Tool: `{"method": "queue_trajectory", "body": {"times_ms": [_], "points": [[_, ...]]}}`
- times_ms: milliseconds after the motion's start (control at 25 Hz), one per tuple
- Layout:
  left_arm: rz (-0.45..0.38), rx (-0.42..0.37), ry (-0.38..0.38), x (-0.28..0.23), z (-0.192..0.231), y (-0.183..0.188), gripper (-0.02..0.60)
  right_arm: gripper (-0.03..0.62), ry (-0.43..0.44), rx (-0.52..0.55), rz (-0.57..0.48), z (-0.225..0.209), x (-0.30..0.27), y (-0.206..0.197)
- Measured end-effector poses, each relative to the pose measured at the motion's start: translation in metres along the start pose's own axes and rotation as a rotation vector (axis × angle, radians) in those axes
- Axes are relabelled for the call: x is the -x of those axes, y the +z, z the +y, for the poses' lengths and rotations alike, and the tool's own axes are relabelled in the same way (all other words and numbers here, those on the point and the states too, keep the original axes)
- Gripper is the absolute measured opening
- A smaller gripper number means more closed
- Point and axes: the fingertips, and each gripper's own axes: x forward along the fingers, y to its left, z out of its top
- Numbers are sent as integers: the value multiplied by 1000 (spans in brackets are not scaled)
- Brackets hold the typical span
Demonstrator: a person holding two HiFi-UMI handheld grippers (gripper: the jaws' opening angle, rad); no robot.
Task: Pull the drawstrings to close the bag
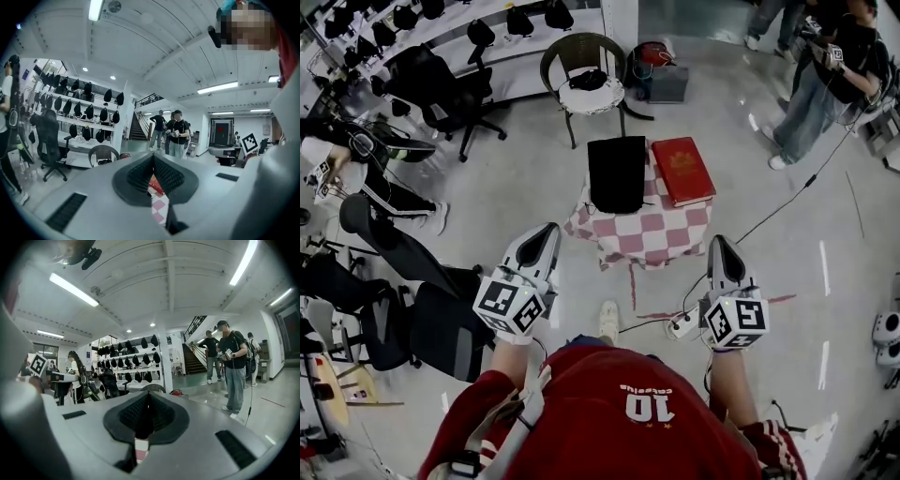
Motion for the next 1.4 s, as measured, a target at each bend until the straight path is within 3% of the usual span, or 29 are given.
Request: {"method": "queue_trajectory", "body": {"times_ms": [760,840,960,1400], "points": [[18,36,-106,-57,73,-2,9,18,-57,27,67,20,-88,-15],[17,42,-109,-59,76,-4,9,102,-40,26,90,22,-95,-22],[16,42,-105,-63,80,-7,9,141,-1,40,136,25,-108,-37],[59,69,-29,-75,110,-21,9,160,56,143,313,10,-171,-115]]}}
